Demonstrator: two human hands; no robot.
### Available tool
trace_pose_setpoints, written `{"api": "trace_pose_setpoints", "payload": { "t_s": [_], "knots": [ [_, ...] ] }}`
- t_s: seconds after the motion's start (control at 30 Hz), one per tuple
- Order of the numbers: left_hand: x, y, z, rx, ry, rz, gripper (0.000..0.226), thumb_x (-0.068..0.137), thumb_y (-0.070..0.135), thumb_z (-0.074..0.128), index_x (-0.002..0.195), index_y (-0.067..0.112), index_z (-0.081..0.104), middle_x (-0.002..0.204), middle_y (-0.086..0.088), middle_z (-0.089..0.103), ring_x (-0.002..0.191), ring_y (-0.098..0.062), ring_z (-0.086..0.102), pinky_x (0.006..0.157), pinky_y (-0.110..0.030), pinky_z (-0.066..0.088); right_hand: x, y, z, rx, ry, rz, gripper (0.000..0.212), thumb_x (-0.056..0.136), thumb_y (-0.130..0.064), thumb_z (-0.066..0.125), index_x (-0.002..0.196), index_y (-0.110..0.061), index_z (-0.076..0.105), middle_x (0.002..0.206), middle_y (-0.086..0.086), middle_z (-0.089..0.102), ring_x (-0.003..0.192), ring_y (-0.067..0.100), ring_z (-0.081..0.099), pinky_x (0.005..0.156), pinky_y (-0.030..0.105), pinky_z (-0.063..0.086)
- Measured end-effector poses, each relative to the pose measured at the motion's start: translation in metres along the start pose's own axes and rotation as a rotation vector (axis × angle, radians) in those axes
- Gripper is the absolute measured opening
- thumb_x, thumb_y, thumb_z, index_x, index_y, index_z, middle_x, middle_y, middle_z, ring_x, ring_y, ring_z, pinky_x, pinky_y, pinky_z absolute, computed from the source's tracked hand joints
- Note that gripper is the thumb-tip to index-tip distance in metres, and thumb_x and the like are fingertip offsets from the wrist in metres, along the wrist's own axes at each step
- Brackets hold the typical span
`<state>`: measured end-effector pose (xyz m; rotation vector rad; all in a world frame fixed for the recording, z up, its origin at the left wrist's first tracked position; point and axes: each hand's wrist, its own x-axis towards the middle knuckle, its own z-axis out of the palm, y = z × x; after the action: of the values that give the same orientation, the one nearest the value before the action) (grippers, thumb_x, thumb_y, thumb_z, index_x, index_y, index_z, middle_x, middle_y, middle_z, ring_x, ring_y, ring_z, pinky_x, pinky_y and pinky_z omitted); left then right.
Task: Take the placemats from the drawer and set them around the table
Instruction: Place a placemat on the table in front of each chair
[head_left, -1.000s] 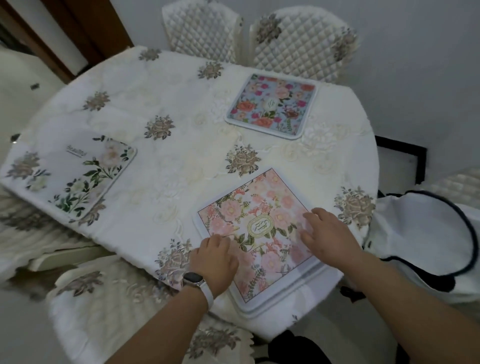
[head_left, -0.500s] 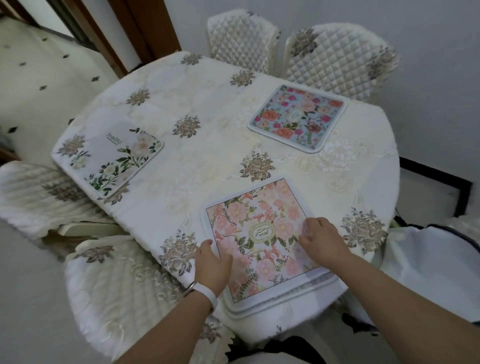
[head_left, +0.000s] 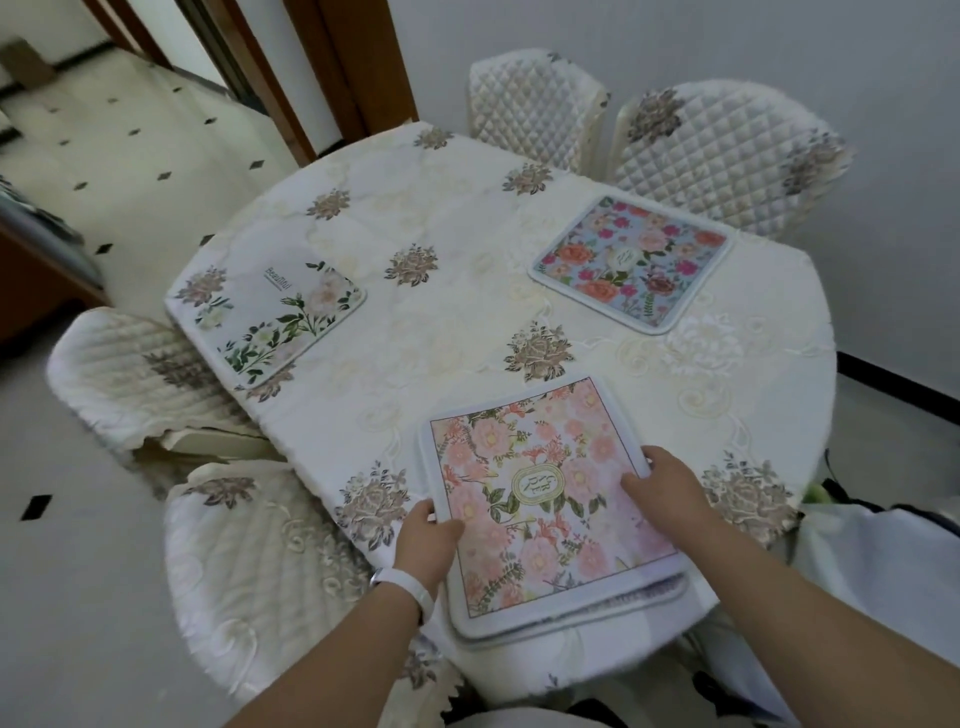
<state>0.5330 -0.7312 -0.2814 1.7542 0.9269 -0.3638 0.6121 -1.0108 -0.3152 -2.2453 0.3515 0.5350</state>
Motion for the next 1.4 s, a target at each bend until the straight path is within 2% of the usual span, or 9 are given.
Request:
{"api": "trace_pose_setpoints", "payload": {
  "t_s": [0.27, 0.37, 0.47, 0.57, 0.67, 0.77, 0.9, 1.2, 1.4],
  "knots": [
    [-0.001, 0.011, 0.001, 0.049, -0.030, 0.054, 0.015, 0.091, 0.007, 0.060, 0.105, 0.012, 0.062, 0.091, -0.014, 0.069, 0.072, -0.027, 0.062, 0.059, -0.030, 0.049, -0.022, 0.004, -0.006, 0.034, -0.013, 0.053, 0.033, 0.090, -0.018, 0.057, 0.122, -0.008, 0.051, 0.099, 0.010, 0.062, 0.069, 0.023, 0.059, 0.058, 0.033, 0.049],
    [0.000, 0.018, 0.000, 0.047, -0.076, 0.092, 0.012, 0.092, 0.008, 0.059, 0.102, 0.015, 0.062, 0.096, -0.021, 0.068, 0.076, -0.033, 0.065, 0.065, -0.041, 0.055, -0.034, -0.001, -0.008, 0.005, 0.025, 0.072, 0.013, 0.091, -0.014, 0.054, 0.102, -0.010, 0.048, 0.079, 0.004, 0.052, 0.058, 0.019, 0.047, 0.051, 0.027, 0.036],
    [-0.002, 0.024, -0.007, 0.016, -0.099, 0.119, 0.013, 0.092, 0.011, 0.060, 0.104, 0.016, 0.062, 0.095, -0.017, 0.069, 0.082, -0.036, 0.067, 0.072, -0.050, 0.058, -0.044, -0.008, -0.006, -0.002, 0.061, 0.069, 0.014, 0.091, -0.012, 0.052, 0.094, -0.014, 0.039, 0.070, 0.000, 0.042, 0.053, 0.015, 0.037, 0.048, 0.026, 0.029],
    [-0.001, 0.027, -0.027, -0.031, -0.084, 0.135, 0.013, 0.093, 0.013, 0.061, 0.105, 0.017, 0.062, 0.092, -0.013, 0.068, 0.076, -0.032, 0.065, 0.063, -0.042, 0.057, -0.049, -0.025, 0.001, 0.019, 0.099, 0.046, 0.010, 0.090, -0.012, 0.052, 0.096, -0.008, 0.046, 0.074, 0.003, 0.050, 0.053, 0.017, 0.043, 0.049, 0.025, 0.034],
    [0.002, 0.024, -0.062, -0.112, -0.054, 0.146, 0.010, 0.093, 0.016, 0.062, 0.100, 0.022, 0.064, 0.094, -0.007, 0.072, 0.082, -0.029, 0.070, 0.074, -0.045, 0.059, -0.058, -0.059, 0.020, 0.077, 0.094, 0.008, 0.017, 0.090, -0.011, 0.052, 0.107, -0.012, 0.052, 0.086, 0.003, 0.060, 0.060, 0.019, 0.057, 0.046, 0.024, 0.039],
    [0.004, 0.017, -0.112, -0.204, -0.013, 0.153, 0.009, 0.093, 0.014, 0.062, 0.097, 0.021, 0.065, 0.094, -0.005, 0.073, 0.083, -0.026, 0.070, 0.070, -0.038, 0.059, -0.071, -0.104, 0.047, 0.117, 0.063, -0.057, 0.021, 0.089, -0.011, 0.053, 0.108, -0.019, 0.055, 0.086, -0.001, 0.062, 0.066, 0.020, 0.061, 0.049, 0.026, 0.044],
    [0.001, 0.000, -0.199, -0.357, 0.035, 0.156, 0.016, 0.090, 0.015, 0.066, 0.106, 0.016, 0.066, 0.099, -0.011, 0.075, 0.088, -0.033, 0.072, 0.080, -0.052, 0.058, -0.094, -0.172, 0.090, 0.121, 0.026, -0.170, 0.017, 0.091, -0.011, 0.054, 0.106, -0.019, 0.055, 0.084, 0.003, 0.061, 0.065, 0.020, 0.058, 0.048, 0.027, 0.042],
    [-0.029, -0.059, -0.375, -0.616, 0.141, 0.225, 0.014, 0.093, 0.007, 0.061, 0.105, 0.014, 0.065, 0.095, -0.012, 0.075, 0.078, -0.030, 0.073, 0.058, -0.037, 0.059, -0.179, -0.291, 0.205, 0.143, 0.011, -0.321, 0.015, 0.089, -0.011, 0.056, 0.102, -0.019, 0.057, 0.087, -0.001, 0.063, 0.070, 0.014, 0.059, 0.051, 0.026, 0.039],
    [-0.043, -0.142, -0.468, -0.698, 0.247, 0.195, 0.020, 0.094, 0.007, 0.060, 0.113, 0.011, 0.063, 0.099, -0.015, 0.074, 0.081, -0.033, 0.073, 0.062, -0.040, 0.060, -0.234, -0.346, 0.293, 0.083, -0.100, -0.419, 0.018, 0.086, -0.011, 0.056, 0.101, -0.021, 0.057, 0.088, 0.001, 0.064, 0.075, 0.020, 0.063, 0.055, 0.029, 0.044]
  ]
}}
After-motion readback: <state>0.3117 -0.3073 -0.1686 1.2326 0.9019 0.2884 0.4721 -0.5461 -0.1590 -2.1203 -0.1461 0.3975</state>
